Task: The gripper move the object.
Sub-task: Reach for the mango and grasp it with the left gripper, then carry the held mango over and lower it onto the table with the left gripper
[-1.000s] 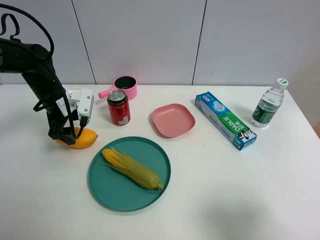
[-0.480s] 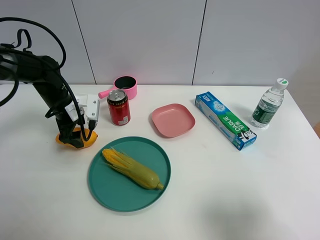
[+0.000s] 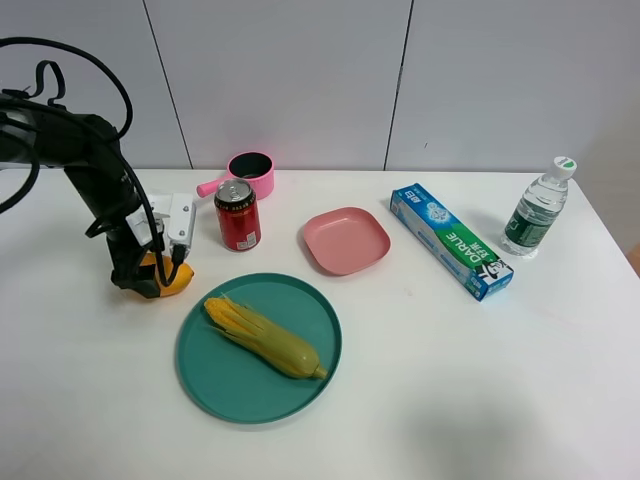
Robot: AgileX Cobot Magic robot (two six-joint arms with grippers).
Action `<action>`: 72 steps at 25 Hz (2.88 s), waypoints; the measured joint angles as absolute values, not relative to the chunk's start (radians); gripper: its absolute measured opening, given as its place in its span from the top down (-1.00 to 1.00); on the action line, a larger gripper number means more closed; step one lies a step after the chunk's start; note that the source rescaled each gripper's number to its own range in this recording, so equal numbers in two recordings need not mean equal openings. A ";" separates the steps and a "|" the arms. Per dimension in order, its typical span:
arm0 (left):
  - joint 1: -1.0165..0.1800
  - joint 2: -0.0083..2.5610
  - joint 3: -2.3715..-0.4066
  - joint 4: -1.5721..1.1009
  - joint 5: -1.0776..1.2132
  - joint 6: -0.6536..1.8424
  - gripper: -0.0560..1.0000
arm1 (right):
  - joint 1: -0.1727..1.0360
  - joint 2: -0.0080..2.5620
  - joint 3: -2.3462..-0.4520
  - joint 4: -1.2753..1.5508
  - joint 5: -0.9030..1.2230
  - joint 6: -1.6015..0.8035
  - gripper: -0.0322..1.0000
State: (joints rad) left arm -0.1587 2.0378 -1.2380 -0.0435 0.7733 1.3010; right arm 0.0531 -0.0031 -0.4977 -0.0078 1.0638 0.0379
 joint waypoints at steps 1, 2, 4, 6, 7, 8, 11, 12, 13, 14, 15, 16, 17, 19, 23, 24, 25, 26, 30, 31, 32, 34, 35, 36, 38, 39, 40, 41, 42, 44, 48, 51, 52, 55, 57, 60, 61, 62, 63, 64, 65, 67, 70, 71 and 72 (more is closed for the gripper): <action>-0.153 2.052 -1.238 -0.044 0.776 1.300 -0.66 | 0.053 -0.003 -0.498 -0.008 1.064 0.038 -1.00; -0.151 2.065 -1.238 -0.044 0.777 1.300 -0.66 | 0.053 -0.003 -0.498 -0.008 1.064 0.038 -1.00; -0.146 2.078 -1.238 -0.041 0.779 1.299 -0.66 | 0.053 -0.003 -0.498 -0.008 1.064 0.038 -1.00; -0.146 2.079 -1.238 -0.041 0.778 1.297 -0.63 | 0.053 -0.003 -0.498 -0.008 1.064 0.038 -1.00; -0.146 2.079 -1.238 -0.041 0.773 1.296 -0.49 | 0.053 -0.003 -0.498 -0.008 1.064 0.038 -1.00; -0.146 2.079 -1.238 -0.041 0.768 1.296 -0.10 | 0.053 -0.003 -0.498 -0.008 1.064 0.038 -1.00; -0.146 2.079 -1.238 -0.040 0.757 1.296 0.89 | 0.053 -0.003 -0.498 -0.008 1.064 0.038 -1.00; -0.146 2.079 -1.238 -0.038 0.757 1.296 0.89 | 0.053 -0.003 -0.498 -0.008 1.064 0.038 -1.00; -0.146 2.079 -1.238 -0.033 0.757 1.296 0.89 | 0.053 -0.003 -0.498 -0.008 1.064 0.038 -1.00; -0.146 2.077 -1.238 -0.024 0.762 1.296 0.89 | 0.053 -0.003 -0.498 -0.008 1.064 0.038 -1.00; -0.146 2.070 -1.238 -0.011 0.772 1.296 0.89 | 0.053 -0.003 -0.498 -0.008 1.064 0.038 -1.00; -0.146 2.056 -1.238 0.000 0.781 1.292 0.89 | 0.053 -0.003 -0.498 -0.008 1.064 0.038 -1.00; -0.146 2.032 -1.238 0.014 0.795 1.281 0.89 | 0.053 -0.003 -0.498 -0.008 1.064 0.038 -1.00; -0.144 1.963 -1.238 0.030 0.826 1.243 0.89 | 0.053 -0.003 -0.498 -0.008 1.064 0.038 -1.00; -0.149 1.767 -1.238 -0.025 0.871 1.100 0.89 | 0.053 -0.003 -0.498 -0.008 1.064 0.038 -1.00; -0.161 1.719 -1.238 -0.046 0.874 1.065 0.89 | 0.053 -0.003 -0.498 -0.008 1.064 0.038 -1.00; -0.182 1.681 -1.238 -0.065 0.879 1.041 0.89 | 0.053 -0.003 -0.498 -0.008 1.064 0.038 -1.00; -0.213 1.642 -1.238 -0.074 0.883 1.016 0.89 | 0.053 -0.003 -0.498 -0.008 1.064 0.038 -1.00; -0.384 1.565 -1.278 -0.075 0.946 0.873 0.89 | 0.053 -0.003 -0.498 -0.008 1.064 0.038 -1.00; -0.435 1.565 -1.300 -0.071 0.958 0.824 0.89 | 0.053 -0.003 -0.498 -0.008 1.064 0.038 -1.00; -0.484 1.568 -1.324 -0.064 0.967 0.787 0.89 | 0.053 -0.003 -0.498 -0.008 1.064 0.038 -1.00; -0.565 1.589 -1.371 -0.049 0.969 0.723 0.89 | 0.053 -0.003 -0.498 -0.008 1.064 0.038 -1.00; -0.602 1.604 -1.399 -0.046 0.970 0.704 0.89 | 0.053 -0.003 -0.498 -0.008 1.064 0.038 -1.00; -0.635 1.620 -1.428 -0.045 0.970 0.694 0.89 | 0.053 -0.003 -0.498 -0.008 1.064 0.038 -1.00; -0.687 1.671 -1.482 -0.044 0.973 0.676 0.89 | 0.053 -0.003 -0.498 -0.008 1.064 0.038 -1.00; -0.711 1.703 -1.514 -0.044 0.980 0.669 0.89 | 0.053 -0.003 -0.498 -0.008 1.064 0.038 -1.00; -0.733 1.732 -1.539 -0.044 0.986 0.656 0.89 | 0.053 -0.003 -0.498 -0.008 1.064 0.038 -1.00; -0.749 1.767 -1.568 -0.044 0.992 0.646 0.89 | 0.053 -0.003 -0.498 -0.008 1.064 0.038 -1.00; -0.766 1.804 -1.596 -0.044 0.994 0.640 0.89 | 0.053 -0.003 -0.498 -0.008 1.064 0.038 -1.00; -0.798 1.868 -1.641 -0.043 0.995 0.633 0.89 | 0.053 -0.003 -0.498 -0.008 1.064 0.038 -1.00; -0.850 1.980 -1.714 -0.043 0.990 0.626 0.89 | 0.053 -0.003 -0.498 -0.008 1.064 0.038 -1.00; -0.894 2.042 -1.740 -0.044 0.948 0.626 0.89 | 0.053 -0.003 -0.498 -0.008 1.064 0.038 -1.00; -0.906 2.062 -1.748 -0.044 0.934 0.626 0.89 | 0.053 -0.003 -0.498 -0.008 1.064 0.038 -1.00; -0.942 2.119 -1.768 -0.045 0.901 0.626 0.89 | 0.053 -0.003 -0.498 -0.008 1.064 0.038 -1.00; -0.961 2.157 -1.782 -0.046 0.888 0.626 0.89 | 0.053 -0.003 -0.498 -0.008 1.064 0.038 -1.00; -0.979 2.197 -1.788 -0.046 0.842 0.626 0.89 | 0.053 -0.003 -0.498 -0.008 1.064 0.038 -1.00; -0.985 2.206 -1.788 -0.046 0.817 0.626 0.89 | 0.053 -0.003 -0.498 -0.008 1.064 0.038 -1.00; -0.990 2.213 -1.788 -0.046 0.790 0.626 0.89 | 0.053 -0.003 -0.498 -0.008 1.064 0.038 -1.00; -0.993 2.221 -1.788 -0.051 0.767 0.626 0.89 | 0.053 -0.003 -0.498 -0.008 1.064 0.038 -1.00; -0.999 2.225 -1.788 -0.057 0.738 0.626 0.89 | 0.053 -0.003 -0.498 -0.008 1.064 0.038 -1.00; -1.001 2.230 -1.788 -0.069 0.711 0.627 0.89 | 0.053 -0.003 -0.498 -0.008 1.064 0.038 -1.00; -1.005 2.237 -1.788 -0.087 0.673 0.627 0.89 | 0.053 -0.003 -0.498 -0.008 1.064 0.038 -1.00; -1.007 2.257 -1.788 -0.096 0.641 0.628 0.89 | 0.053 -0.003 -0.498 -0.008 1.064 0.038 -1.00; -1.007 2.267 -1.788 -0.096 0.639 0.631 0.89 | 0.053 -0.003 -0.498 -0.008 1.064 0.038 -1.00; -1.007 2.274 -1.788 -0.096 0.636 0.635 0.89 | 0.053 -0.003 -0.498 -0.008 1.064 0.038 -1.00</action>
